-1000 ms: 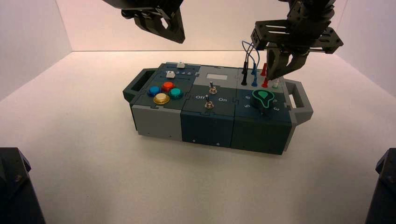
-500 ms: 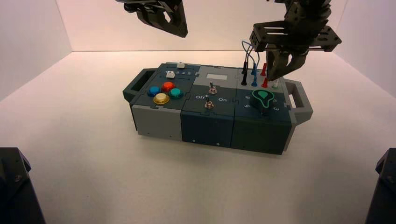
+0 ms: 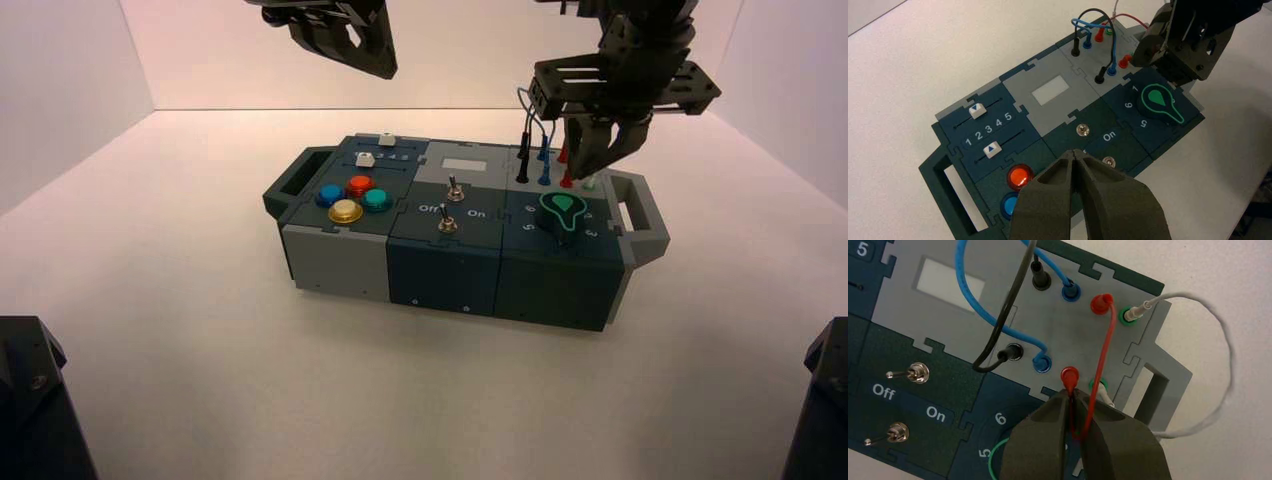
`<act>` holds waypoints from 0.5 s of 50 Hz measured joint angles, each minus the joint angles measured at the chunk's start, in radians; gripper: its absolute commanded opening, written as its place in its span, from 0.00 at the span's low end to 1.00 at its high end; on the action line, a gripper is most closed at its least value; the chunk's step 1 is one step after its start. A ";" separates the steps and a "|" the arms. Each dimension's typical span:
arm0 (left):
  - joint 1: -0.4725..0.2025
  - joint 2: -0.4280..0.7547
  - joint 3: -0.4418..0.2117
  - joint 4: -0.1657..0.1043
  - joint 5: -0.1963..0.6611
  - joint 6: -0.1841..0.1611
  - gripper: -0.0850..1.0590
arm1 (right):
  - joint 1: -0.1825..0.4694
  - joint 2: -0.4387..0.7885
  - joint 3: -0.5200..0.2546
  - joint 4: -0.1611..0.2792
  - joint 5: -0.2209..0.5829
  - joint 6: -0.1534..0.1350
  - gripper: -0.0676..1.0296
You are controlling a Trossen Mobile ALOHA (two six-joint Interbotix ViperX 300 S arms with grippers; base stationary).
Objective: Insert the red wire.
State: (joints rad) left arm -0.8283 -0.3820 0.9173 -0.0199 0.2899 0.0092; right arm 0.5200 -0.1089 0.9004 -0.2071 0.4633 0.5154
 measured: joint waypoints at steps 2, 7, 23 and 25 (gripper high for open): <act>0.005 0.000 0.000 0.000 0.000 0.000 0.05 | 0.002 0.002 -0.002 -0.003 0.003 -0.003 0.11; 0.017 0.000 0.000 0.000 0.000 0.003 0.05 | 0.005 0.002 -0.011 -0.020 0.012 -0.009 0.33; 0.101 -0.002 0.002 0.000 0.000 0.029 0.05 | 0.005 -0.049 -0.087 -0.049 0.221 -0.064 0.39; 0.114 0.000 0.000 0.000 0.000 0.034 0.05 | 0.005 -0.055 -0.091 -0.046 0.232 -0.067 0.39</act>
State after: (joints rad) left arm -0.7148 -0.3820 0.9173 -0.0199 0.2899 0.0430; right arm 0.5246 -0.1641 0.8099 -0.2531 0.6949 0.4479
